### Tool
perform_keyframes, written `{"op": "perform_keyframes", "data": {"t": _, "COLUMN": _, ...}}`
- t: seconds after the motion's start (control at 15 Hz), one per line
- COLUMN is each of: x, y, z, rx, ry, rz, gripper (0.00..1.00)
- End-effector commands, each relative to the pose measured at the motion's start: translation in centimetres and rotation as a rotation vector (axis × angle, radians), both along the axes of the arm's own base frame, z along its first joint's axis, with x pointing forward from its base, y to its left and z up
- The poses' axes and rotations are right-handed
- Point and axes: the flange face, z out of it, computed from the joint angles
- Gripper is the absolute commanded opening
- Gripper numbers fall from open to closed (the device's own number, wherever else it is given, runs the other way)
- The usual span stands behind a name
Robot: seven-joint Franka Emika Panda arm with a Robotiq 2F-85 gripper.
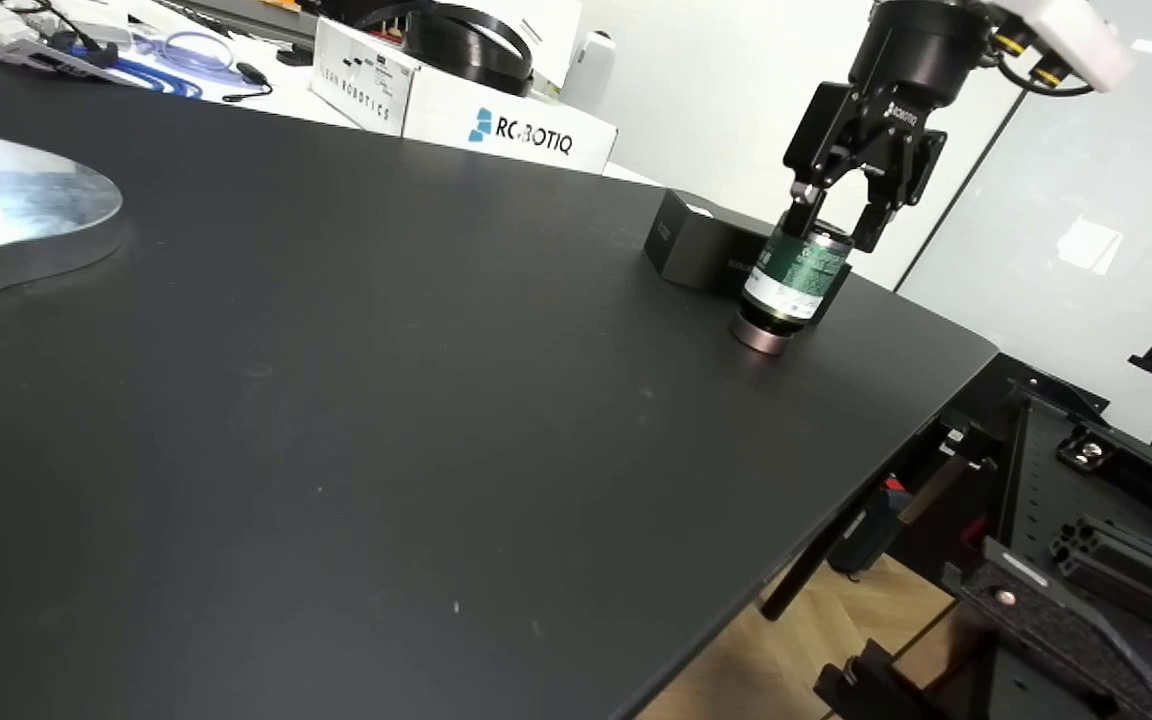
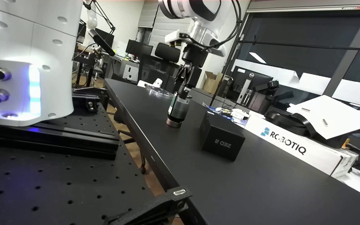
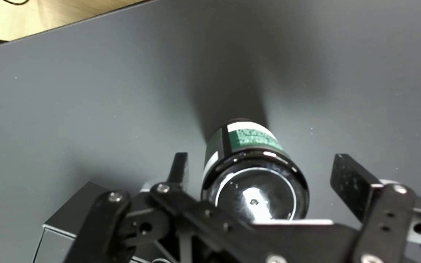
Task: Move the bottle backwards
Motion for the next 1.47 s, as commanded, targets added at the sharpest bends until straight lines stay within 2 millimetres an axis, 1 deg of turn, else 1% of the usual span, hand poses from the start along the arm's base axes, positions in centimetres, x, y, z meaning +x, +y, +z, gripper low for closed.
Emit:
{"op": "perform_keyframes", "data": {"t": 0.0, "x": 0.5, "y": -0.8, "z": -0.3, "rx": -0.011, "ry": 0.011, "rz": -0.013, "gripper": 1.0}}
{"op": "perform_keyframes", "data": {"t": 0.47, "x": 0.6, "y": -1.3, "z": -0.6, "rx": -0.033, "ry": 0.004, "rz": 0.008, "gripper": 1.0}}
{"op": "perform_keyframes", "data": {"t": 0.53, "x": 0.6, "y": -1.3, "z": -0.6, "rx": -0.035, "ry": -0.003, "rz": 0.016, "gripper": 0.75}}
{"op": "perform_keyframes", "data": {"t": 0.6, "x": 0.6, "y": -1.3, "z": -0.6, "rx": -0.037, "ry": -0.007, "rz": 0.018, "gripper": 0.73}}
{"op": "perform_keyframes", "data": {"t": 0.67, "x": 0.6, "y": -1.2, "z": -0.5, "rx": -0.037, "ry": -0.014, "rz": 0.022, "gripper": 0.67}}
{"op": "perform_keyframes", "data": {"t": 0.73, "x": 0.7, "y": -1.2, "z": -0.4, "rx": -0.039, "ry": -0.023, "rz": 0.029, "gripper": 0.58}}
{"op": "perform_keyframes", "data": {"t": 0.87, "x": 0.8, "y": -1.0, "z": -0.2, "rx": -0.036, "ry": -0.034, "rz": 0.036, "gripper": 0.45}}
{"op": "perform_keyframes", "data": {"t": 1.07, "x": 1.1, "y": -0.6, "z": 0.6, "rx": -0.026, "ry": -0.037, "rz": 0.051, "gripper": 0.44}}
{"op": "perform_keyframes", "data": {"t": 1.2, "x": 1.7, "y": -0.3, "z": 2.0, "rx": -0.023, "ry": -0.05, "rz": 0.061, "gripper": 0.44}}
{"op": "perform_keyframes", "data": {"t": 1.4, "x": 2.8, "y": -0.1, "z": 5.0, "rx": -0.015, "ry": -0.069, "rz": 0.083, "gripper": 0.44}}
